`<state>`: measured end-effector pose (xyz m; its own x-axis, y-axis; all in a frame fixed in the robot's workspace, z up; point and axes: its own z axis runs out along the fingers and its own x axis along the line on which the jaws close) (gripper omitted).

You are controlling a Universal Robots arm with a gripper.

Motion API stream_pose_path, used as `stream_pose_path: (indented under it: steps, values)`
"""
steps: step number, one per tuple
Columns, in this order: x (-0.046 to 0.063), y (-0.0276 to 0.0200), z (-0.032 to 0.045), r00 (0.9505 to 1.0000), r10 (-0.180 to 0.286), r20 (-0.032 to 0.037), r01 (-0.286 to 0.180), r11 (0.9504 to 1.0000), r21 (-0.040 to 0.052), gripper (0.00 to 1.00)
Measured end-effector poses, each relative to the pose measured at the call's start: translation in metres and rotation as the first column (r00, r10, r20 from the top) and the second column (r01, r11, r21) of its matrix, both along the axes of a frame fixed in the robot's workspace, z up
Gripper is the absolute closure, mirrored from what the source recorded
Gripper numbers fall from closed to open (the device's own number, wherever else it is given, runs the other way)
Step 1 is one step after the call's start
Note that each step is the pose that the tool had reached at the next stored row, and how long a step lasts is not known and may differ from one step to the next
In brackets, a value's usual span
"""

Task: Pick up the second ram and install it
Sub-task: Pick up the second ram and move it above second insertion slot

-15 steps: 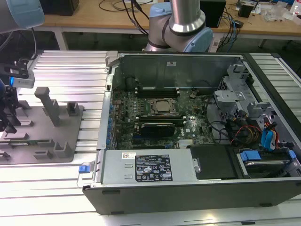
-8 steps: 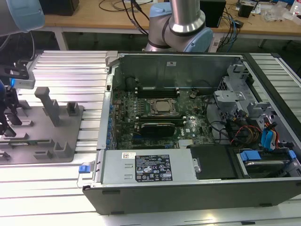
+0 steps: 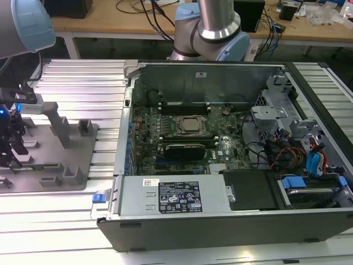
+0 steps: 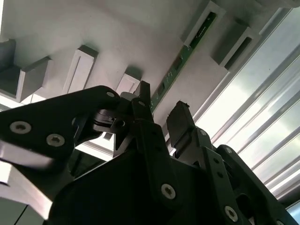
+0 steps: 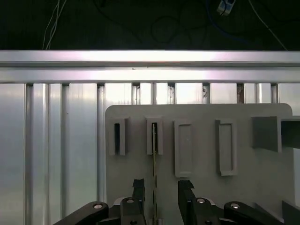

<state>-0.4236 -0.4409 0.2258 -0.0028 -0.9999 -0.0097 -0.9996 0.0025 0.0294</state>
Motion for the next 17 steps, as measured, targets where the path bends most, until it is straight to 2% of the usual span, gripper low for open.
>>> stream_pose_path:
  steps: [3,7,12,13,15,16,17]
  values:
    - [0.000,-0.0003,-0.0017,1.0000,0.000,-0.0001,0.000,1.0000,0.0000,0.60]
    - [-0.002,-0.0004,-0.0134,0.9998,0.019,0.0000,-0.019,0.9998,-0.0005,0.60]
    - [-0.002,-0.0003,-0.0137,0.9998,0.020,-0.0001,-0.020,0.9998,-0.0006,0.60]
    - [-0.002,-0.0003,-0.0137,0.9998,0.021,-0.0002,-0.021,0.9998,-0.0007,0.62]
    - [-0.002,-0.0003,-0.0137,0.9998,0.021,-0.0001,-0.021,0.9998,-0.0007,0.75]
    - [-0.002,-0.0003,-0.0137,0.9998,0.021,-0.0001,-0.021,0.9998,-0.0006,0.75]
    - [-0.002,-0.0003,-0.0138,0.9998,0.021,-0.0001,-0.021,0.9998,-0.0006,0.82]
